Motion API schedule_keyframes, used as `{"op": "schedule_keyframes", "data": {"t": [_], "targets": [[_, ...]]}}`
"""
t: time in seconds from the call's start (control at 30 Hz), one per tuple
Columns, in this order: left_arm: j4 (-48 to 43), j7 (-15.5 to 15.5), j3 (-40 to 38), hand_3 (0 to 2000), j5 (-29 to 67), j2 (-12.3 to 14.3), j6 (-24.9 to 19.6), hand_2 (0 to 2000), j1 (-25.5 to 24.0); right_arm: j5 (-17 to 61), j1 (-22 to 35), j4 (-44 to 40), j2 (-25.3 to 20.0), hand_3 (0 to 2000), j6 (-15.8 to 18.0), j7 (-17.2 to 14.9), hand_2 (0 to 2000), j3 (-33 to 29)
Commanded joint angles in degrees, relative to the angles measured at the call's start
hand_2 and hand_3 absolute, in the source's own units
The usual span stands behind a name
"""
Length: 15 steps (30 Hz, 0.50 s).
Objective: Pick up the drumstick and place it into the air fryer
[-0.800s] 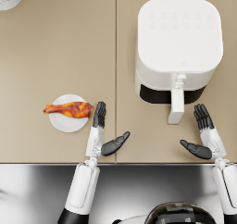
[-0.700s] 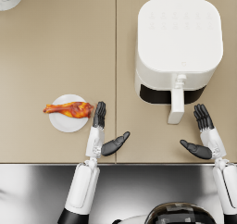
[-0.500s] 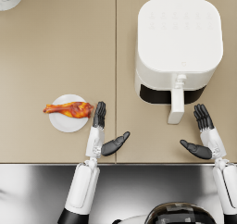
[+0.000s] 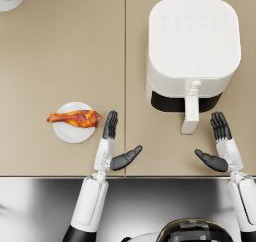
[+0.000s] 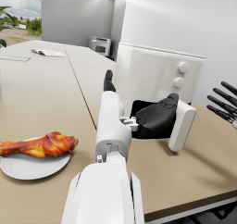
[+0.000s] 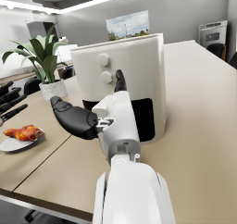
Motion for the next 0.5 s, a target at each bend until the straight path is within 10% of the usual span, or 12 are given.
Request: {"op": "schedule_keyframes", "data": {"t": [0.03, 0.5], "targets": [[-2.39, -0.60, -4.20, 0, 0.00, 0.03, -0.60, 0, -0.35, 0.00, 0.91, 0.04, -0.72, 0, -0.60, 0.60, 0, 0.75], [2.61, -2.11, -13.82, 0, 25.52, 2.40, -2.11, 0, 4.30, 20.06, 3.51, -7.16, -4.60, 0, -2.09, 2.12, 0, 2.75]]}}
